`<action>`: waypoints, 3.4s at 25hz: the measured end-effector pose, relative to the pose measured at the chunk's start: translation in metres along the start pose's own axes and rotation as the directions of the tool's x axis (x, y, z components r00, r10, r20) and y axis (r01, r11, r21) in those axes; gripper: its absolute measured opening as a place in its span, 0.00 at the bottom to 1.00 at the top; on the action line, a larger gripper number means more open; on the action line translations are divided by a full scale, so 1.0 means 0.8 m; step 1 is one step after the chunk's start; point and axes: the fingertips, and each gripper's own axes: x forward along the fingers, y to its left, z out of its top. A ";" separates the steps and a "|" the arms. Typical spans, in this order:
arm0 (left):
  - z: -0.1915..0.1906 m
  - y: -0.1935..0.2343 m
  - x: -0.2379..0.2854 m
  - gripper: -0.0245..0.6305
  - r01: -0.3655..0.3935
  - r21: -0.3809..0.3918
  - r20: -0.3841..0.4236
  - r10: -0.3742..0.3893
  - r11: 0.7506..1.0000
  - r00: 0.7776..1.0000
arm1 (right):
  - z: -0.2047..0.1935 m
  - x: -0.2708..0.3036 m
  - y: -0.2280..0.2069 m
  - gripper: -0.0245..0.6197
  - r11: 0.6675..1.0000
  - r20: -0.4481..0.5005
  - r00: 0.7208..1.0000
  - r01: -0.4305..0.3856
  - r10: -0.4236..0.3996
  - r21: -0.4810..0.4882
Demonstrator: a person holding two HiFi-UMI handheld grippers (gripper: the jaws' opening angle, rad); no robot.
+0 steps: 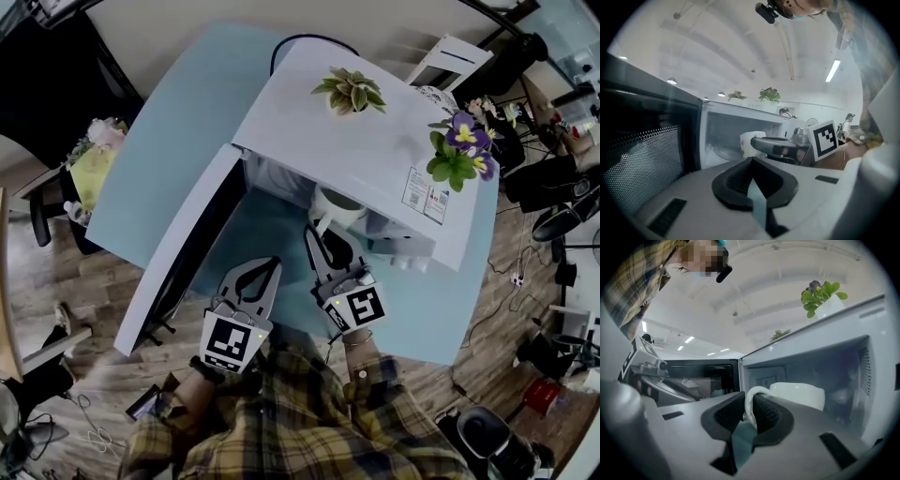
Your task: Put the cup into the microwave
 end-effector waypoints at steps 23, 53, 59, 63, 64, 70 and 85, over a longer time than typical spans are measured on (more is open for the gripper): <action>-0.014 -0.009 -0.024 0.03 0.083 0.028 0.027 -0.084 0.996 0.996 | -0.022 0.026 -0.018 0.13 0.985 0.026 0.992 0.130 -0.127 -0.114; -0.030 0.000 -0.047 0.03 0.116 0.038 0.004 -0.117 0.992 0.993 | -0.048 0.091 -0.035 0.13 0.928 0.010 0.961 0.268 -0.275 -0.257; -0.032 -0.003 -0.048 0.03 0.119 0.037 0.004 -0.119 0.992 0.993 | -0.065 0.092 -0.033 0.13 0.929 -0.031 0.960 0.259 -0.277 -0.264; -0.030 0.001 -0.049 0.03 0.109 0.036 0.009 -0.109 0.993 0.994 | -0.074 0.090 -0.035 0.13 0.935 -0.056 0.956 0.268 -0.288 -0.232; -0.029 0.002 -0.049 0.03 0.107 0.037 0.011 -0.107 0.994 0.994 | -0.074 0.090 -0.036 0.13 0.937 -0.060 0.955 0.269 -0.289 -0.224; -0.029 -0.001 -0.051 0.03 0.107 0.035 0.015 -0.107 0.994 0.994 | -0.072 0.089 -0.036 0.15 0.945 -0.071 0.958 0.257 -0.276 -0.200; -0.013 0.004 -0.055 0.03 0.103 0.053 0.045 -0.105 0.993 0.993 | -0.050 0.062 -0.019 0.17 0.955 -0.040 0.968 0.238 -0.249 -0.177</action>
